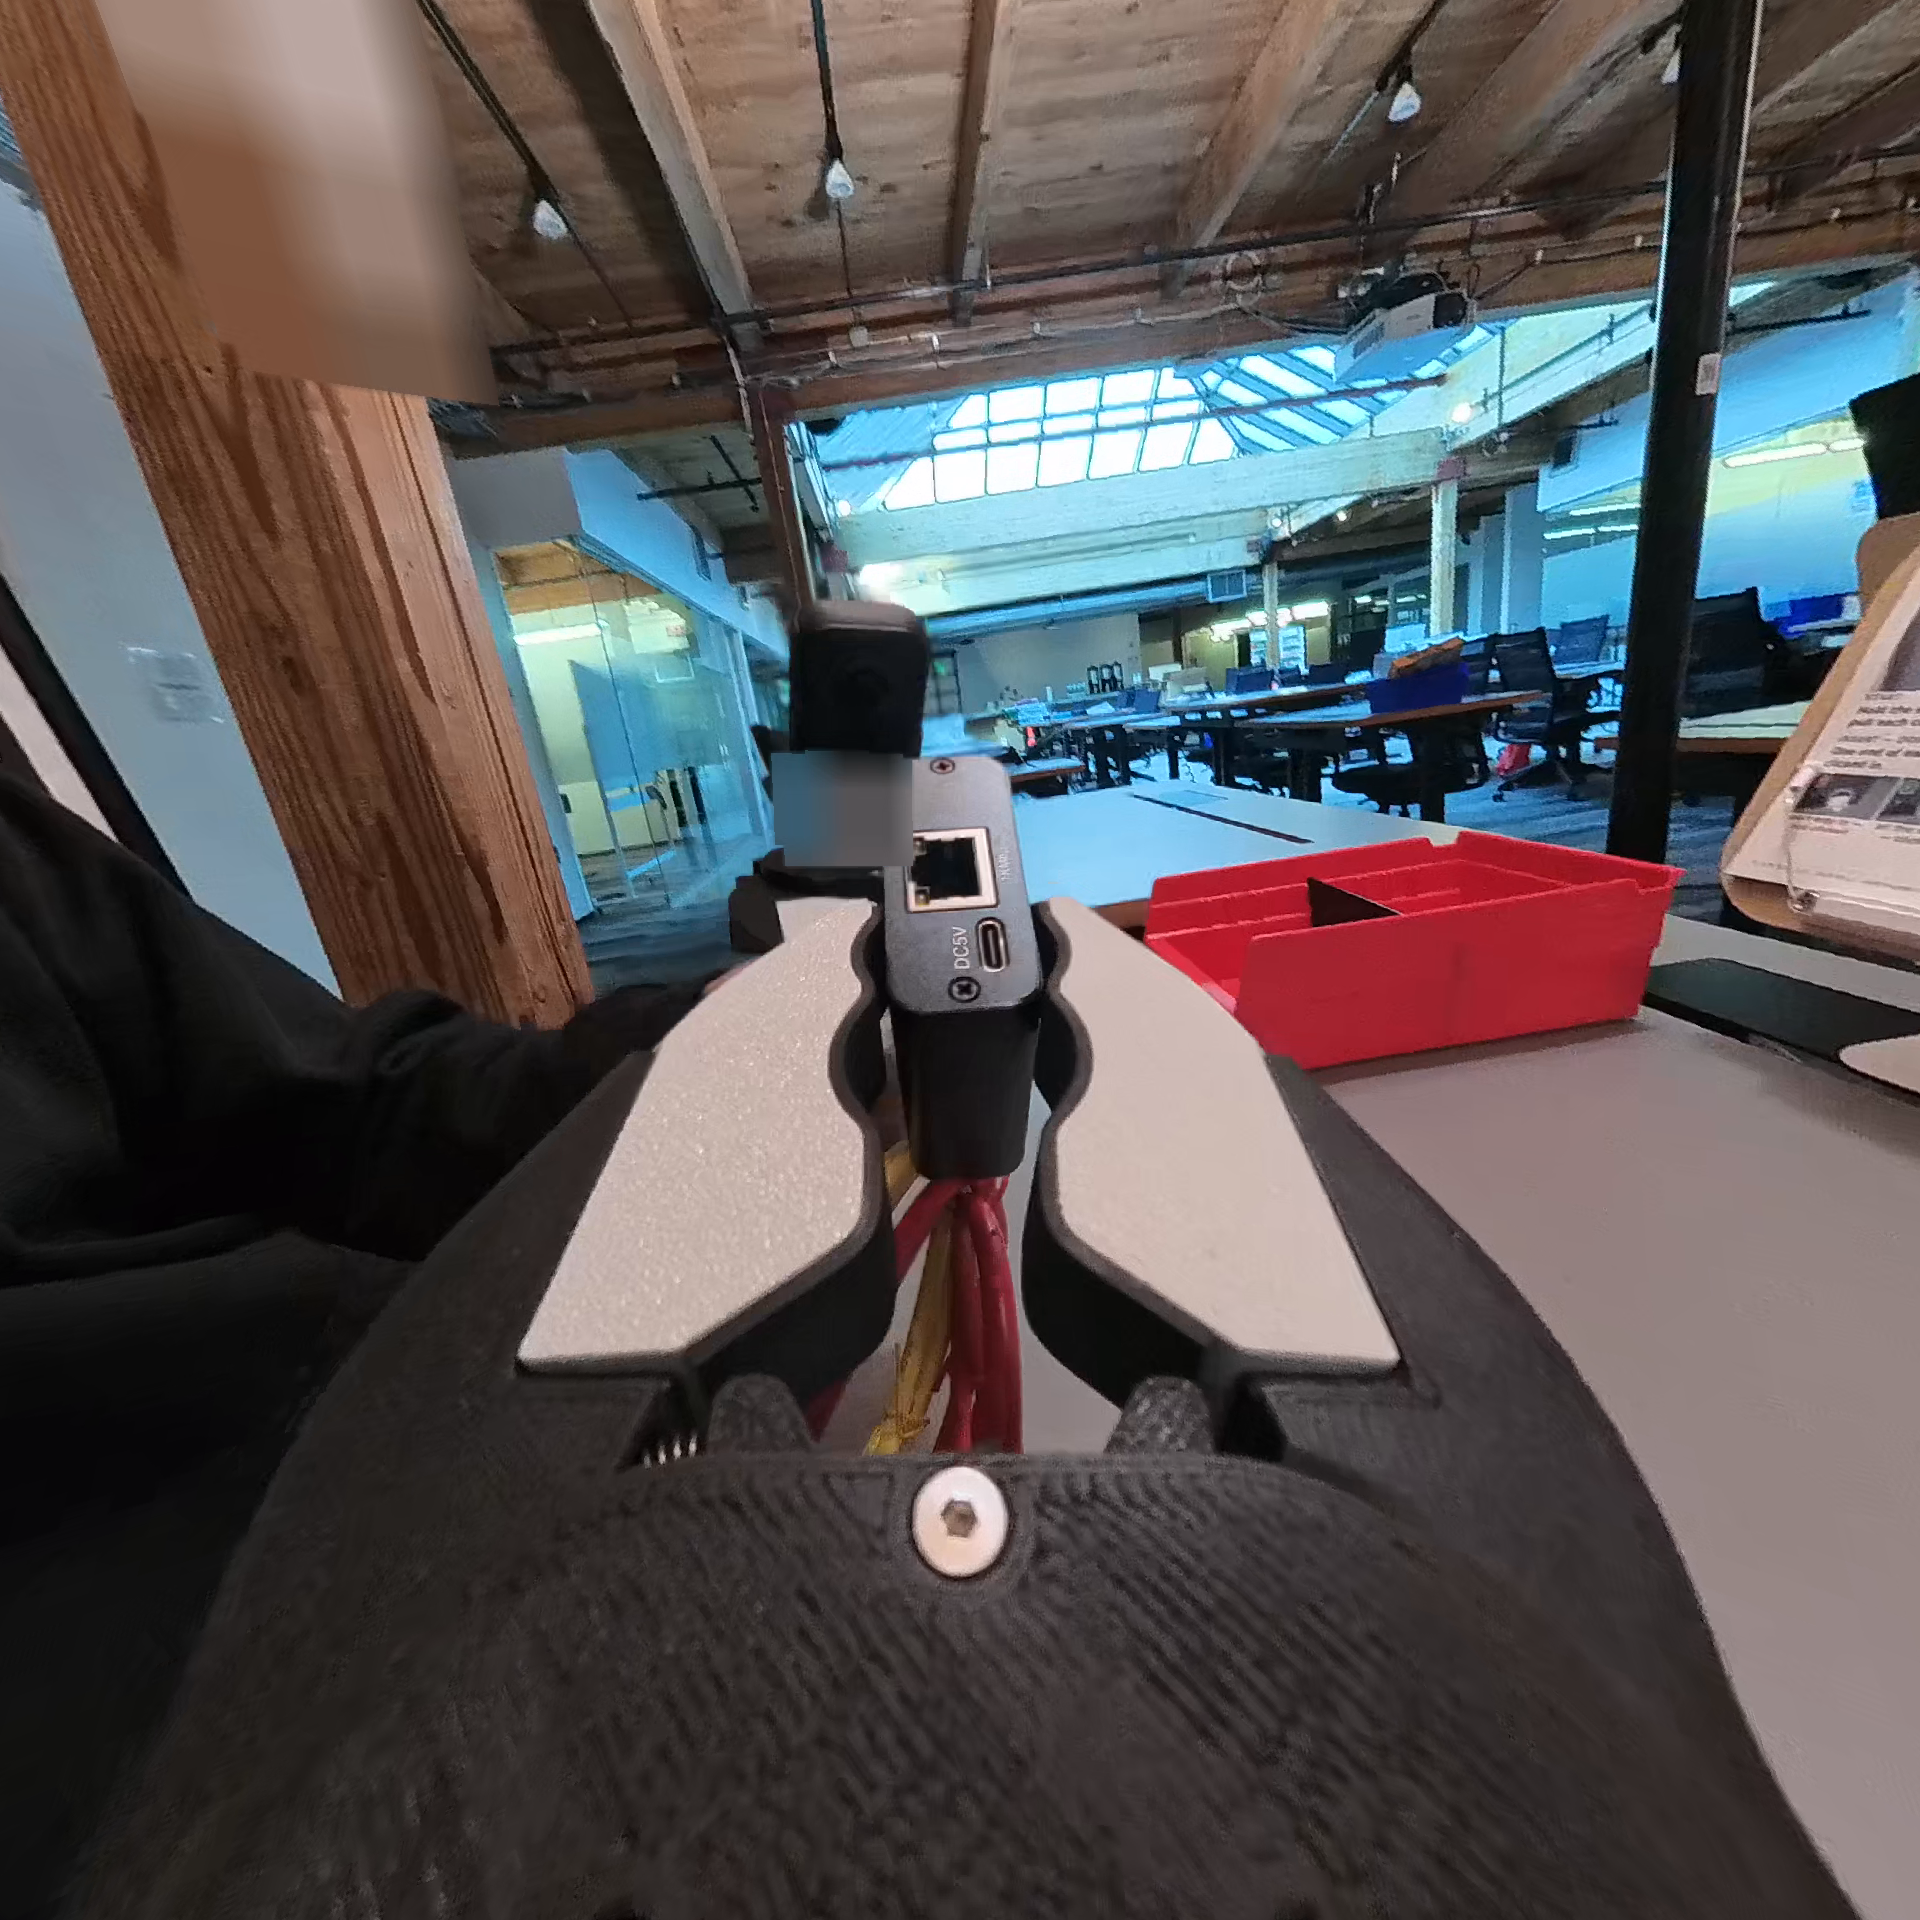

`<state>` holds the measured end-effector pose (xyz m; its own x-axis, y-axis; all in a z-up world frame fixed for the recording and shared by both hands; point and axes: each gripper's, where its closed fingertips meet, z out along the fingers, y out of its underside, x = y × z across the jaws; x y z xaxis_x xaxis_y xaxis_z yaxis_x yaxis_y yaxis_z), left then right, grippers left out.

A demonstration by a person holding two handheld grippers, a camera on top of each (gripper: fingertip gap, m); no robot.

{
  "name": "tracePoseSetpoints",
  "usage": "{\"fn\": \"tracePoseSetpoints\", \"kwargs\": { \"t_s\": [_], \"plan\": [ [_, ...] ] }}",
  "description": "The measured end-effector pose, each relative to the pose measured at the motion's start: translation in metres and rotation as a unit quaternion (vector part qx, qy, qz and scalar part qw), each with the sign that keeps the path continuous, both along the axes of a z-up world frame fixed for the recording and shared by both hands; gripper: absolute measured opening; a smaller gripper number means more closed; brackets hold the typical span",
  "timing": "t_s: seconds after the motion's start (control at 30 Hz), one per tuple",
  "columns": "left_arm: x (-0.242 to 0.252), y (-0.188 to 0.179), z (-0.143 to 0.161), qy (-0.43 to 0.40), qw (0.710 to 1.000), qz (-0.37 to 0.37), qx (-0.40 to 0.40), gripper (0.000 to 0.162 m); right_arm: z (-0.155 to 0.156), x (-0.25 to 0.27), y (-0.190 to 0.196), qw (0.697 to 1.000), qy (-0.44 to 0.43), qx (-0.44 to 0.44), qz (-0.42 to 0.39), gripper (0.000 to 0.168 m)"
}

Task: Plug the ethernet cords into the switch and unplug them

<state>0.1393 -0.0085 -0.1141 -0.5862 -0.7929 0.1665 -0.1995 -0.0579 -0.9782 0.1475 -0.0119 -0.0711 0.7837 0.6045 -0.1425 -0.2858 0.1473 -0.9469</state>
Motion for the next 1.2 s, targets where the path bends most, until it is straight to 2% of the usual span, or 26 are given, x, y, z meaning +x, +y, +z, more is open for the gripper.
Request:
{"fn": "tracePoseSetpoints", "kwargs": {
  "t_s": [0.1,0.23,0.37,0.47,0.67,0.77,1.0,1.2],
  "plan": [
    [0.002,0.003,-0.002,0.004,0.999,0.001,-0.048,0.013,-0.004,0.0,0.003,0.999,-0.021,-0.017,-0.017,0.026],
    [0.004,0.003,0.0,0.004,0.994,-0.001,-0.112,0.013,-0.003,0.003,0.004,0.999,-0.006,-0.025,-0.022,0.026],
    [0.007,0.004,-0.002,0.005,0.992,0.009,-0.125,0.012,-0.005,0.007,0.004,0.999,-0.002,-0.032,-0.027,0.026],
    [0.007,0.004,-0.003,0.0,0.995,0.017,-0.094,0.013,-0.007,0.006,0.003,0.999,-0.016,-0.04,-0.028,0.026],
    [0.002,0.001,-0.002,-0.005,0.999,0.01,0.034,0.014,-0.004,0.002,0.0,0.999,-0.015,-0.038,-0.01,0.026],
    [0.001,0.002,-0.003,-0.004,0.997,0.011,0.07,0.014,-0.004,0.0,0.0,0.999,-0.026,-0.04,-0.014,0.026],
    [-0.001,0.001,0.003,-0.012,1.0,0.0,-0.02,0.013,-0.001,-0.001,0.0,0.999,-0.021,-0.042,-0.017,0.026],
    [0.003,0.005,-0.004,-0.018,0.99,0.042,0.137,0.015,-0.007,0.004,0.002,0.999,0.001,-0.05,-0.009,0.026]
  ]
}}
